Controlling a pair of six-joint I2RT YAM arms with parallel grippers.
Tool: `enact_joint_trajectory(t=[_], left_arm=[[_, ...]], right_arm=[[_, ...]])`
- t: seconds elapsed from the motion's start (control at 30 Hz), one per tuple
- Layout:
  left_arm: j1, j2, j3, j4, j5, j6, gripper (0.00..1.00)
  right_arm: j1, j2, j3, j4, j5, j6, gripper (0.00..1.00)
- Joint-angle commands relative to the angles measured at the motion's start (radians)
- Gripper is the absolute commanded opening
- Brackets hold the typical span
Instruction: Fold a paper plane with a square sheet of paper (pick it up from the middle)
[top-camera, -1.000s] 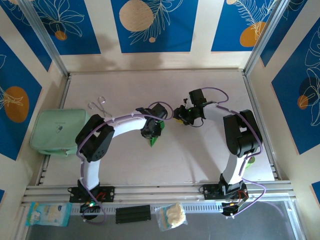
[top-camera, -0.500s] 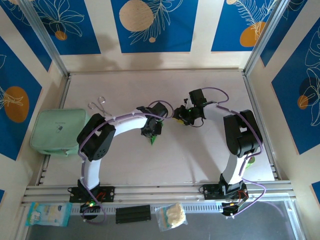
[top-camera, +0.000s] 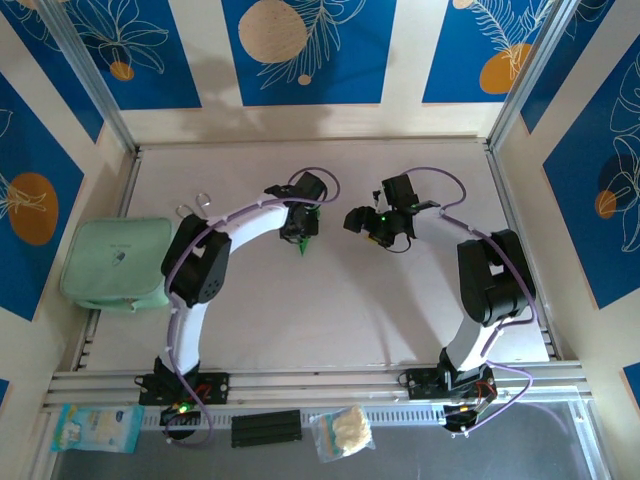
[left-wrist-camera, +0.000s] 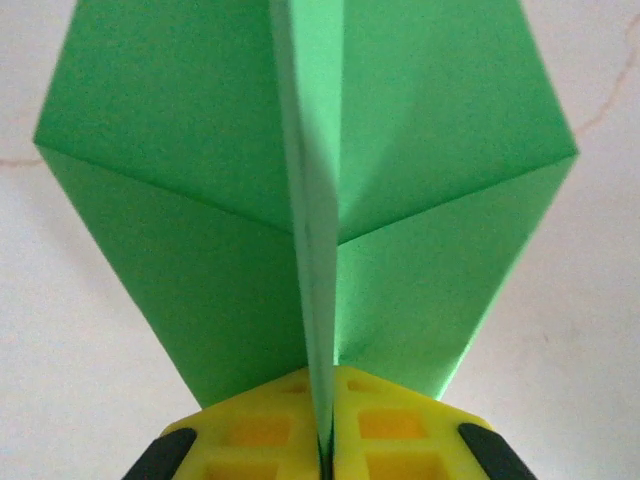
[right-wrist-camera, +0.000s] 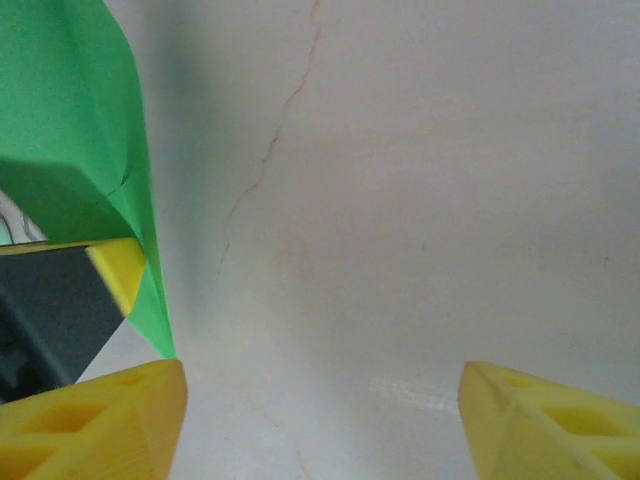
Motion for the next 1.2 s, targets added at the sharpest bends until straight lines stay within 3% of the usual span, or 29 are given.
enact_joint_trajectory(t=[0.0, 0.2, 0.63, 0.87, 1.17], left_arm=[[0.009, 0.047, 0.057, -0.045, -0.009, 0.025, 0.12], [0.013, 0.094, 0.100, -0.059, 0.000, 0.020, 0.15], [0.011, 0.146, 0.130, -0.085, -0.012, 0.011, 0.25], [-0.002, 0.179, 0.136, -0.120, -0.080, -0.021, 0.35], [-0.021, 0.237, 0.156, -0.169, -0.154, -0.073, 0.39]], right_arm=[[0.012, -0.038, -0.016, -0.022, 0.030, -0.035, 0.79], [0.019, -0.045, -0.016, -0.032, 0.048, -0.040, 0.88], [0.018, -0.030, -0.011, -0.039, 0.028, -0.032, 0.87], [0.019, -0.024, 0.002, -0.050, 0.027, -0.031, 0.87], [0.018, -0.021, 0.006, -0.054, 0.021, -0.025, 0.88]])
